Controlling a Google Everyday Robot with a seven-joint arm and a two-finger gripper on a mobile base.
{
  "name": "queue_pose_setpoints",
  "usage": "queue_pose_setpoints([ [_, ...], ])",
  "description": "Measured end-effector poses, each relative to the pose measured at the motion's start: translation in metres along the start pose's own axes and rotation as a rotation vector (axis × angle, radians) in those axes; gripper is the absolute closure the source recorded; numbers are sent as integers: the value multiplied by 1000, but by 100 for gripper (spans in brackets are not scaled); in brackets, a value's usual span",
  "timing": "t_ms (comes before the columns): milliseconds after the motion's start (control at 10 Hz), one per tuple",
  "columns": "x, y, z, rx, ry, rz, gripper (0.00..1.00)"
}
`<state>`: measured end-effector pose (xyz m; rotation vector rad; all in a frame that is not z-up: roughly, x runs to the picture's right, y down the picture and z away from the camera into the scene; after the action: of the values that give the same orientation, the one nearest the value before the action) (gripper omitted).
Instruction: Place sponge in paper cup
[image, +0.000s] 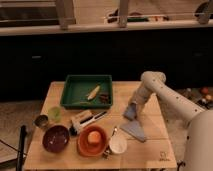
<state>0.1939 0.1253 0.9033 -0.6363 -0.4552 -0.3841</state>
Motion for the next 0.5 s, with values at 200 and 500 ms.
queue_pose_setpoints([
  [200, -2, -1, -15, 17, 9, -15, 100],
  [500, -8, -2, -42, 44, 17, -48, 100],
])
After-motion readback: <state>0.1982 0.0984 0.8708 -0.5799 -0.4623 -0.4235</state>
